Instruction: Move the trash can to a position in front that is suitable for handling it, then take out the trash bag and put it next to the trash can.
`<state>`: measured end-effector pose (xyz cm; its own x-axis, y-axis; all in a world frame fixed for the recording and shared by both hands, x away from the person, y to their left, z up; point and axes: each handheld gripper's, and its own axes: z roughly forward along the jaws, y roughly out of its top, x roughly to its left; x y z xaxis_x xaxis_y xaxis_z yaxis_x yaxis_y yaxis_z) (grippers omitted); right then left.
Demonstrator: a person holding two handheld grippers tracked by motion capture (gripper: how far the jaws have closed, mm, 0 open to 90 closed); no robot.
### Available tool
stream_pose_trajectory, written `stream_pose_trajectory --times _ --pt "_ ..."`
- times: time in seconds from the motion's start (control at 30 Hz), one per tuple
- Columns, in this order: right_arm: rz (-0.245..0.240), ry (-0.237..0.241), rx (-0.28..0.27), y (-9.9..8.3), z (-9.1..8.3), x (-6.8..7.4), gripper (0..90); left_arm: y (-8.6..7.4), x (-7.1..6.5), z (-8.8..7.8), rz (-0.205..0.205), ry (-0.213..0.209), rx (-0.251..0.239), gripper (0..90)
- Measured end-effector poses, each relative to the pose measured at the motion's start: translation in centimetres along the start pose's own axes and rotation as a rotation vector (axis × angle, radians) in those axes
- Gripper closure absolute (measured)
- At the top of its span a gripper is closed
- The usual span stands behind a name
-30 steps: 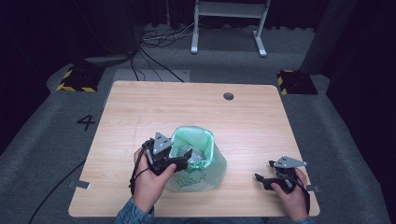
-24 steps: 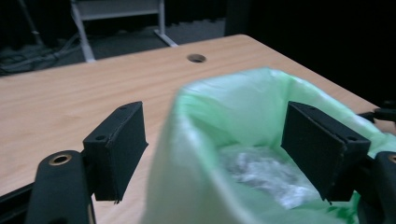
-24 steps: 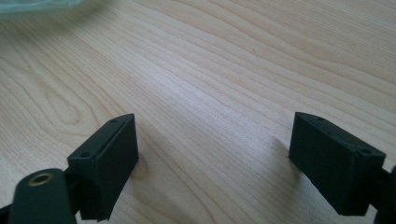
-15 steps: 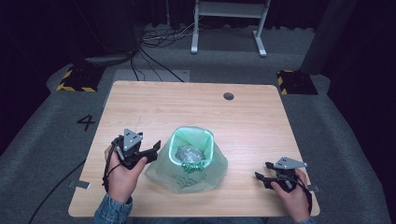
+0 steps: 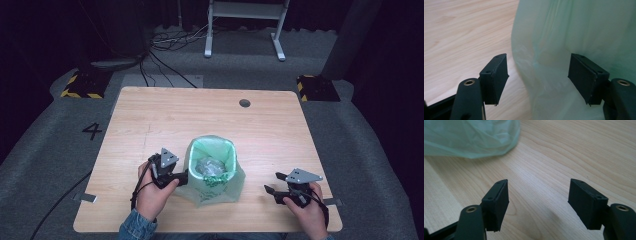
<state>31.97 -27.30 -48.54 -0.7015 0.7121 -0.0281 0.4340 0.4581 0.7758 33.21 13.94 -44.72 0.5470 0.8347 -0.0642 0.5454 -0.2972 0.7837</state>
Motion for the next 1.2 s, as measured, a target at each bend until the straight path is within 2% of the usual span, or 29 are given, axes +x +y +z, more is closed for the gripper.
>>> stream_pose_trajectory --times 0.17,0.27,0.47,0.6,0.7,0.73,0.83,0.97,1.03,1.07,1.2 --pt "0.0 0.009 0.011 -0.3 -0.6 0.2 29.5 0.1 -1.5 0.6 0.025 -0.048 0.018 29.9" --pt "0.007 0.003 0.003 -0.3 -1.1 0.2 25.8 0.0 -1.6 0.1 0.022 -0.074 0.011 27.5" --pt "-0.013 0.033 -0.009 -0.2 -1.6 1.0 22.2 -0.3 -0.6 -2.3 0.019 -0.018 -0.057 22.0" --pt "-0.034 0.057 -0.015 0.1 -1.6 1.8 19.3 -1.3 -0.4 -3.7 0.054 -0.008 -0.042 21.0" --pt "-0.054 0.074 -0.021 0.4 -1.4 2.4 18.3 -2.5 -0.3 -4.2 0.09 -0.021 -0.025 19.7" --pt "-0.063 0.093 -0.027 0.5 -1.3 2.8 16.2 -2.9 -0.2 -4.3 0.1 -0.021 -0.024 19.3" --pt "-0.084 0.115 -0.033 0.5 -1.1 3.4 15.9 -4.1 0.1 -4.6 0.111 -0.046 -0.022 19.4" --pt "-0.126 0.166 -0.036 0.6 -0.6 4.7 16.0 -5.6 0.2 -4.6 0.082 -0.115 -0.013 19.8" --pt "-0.144 0.185 -0.035 0.7 -0.1 5.3 16.1 -6.1 0.0 -4.4 0.098 -0.13 -0.008 19.1" --pt "-0.15 0.191 -0.034 0.7 0.1 5.4 16.3 -6.3 -0.2 -4.2 0.122 -0.133 -0.003 18.8" --pt "-0.177 0.186 -0.035 0.7 0.5 6.0 22.3 -6.9 -1.7 -3.3 0.18 -0.177 0.009 17.1"
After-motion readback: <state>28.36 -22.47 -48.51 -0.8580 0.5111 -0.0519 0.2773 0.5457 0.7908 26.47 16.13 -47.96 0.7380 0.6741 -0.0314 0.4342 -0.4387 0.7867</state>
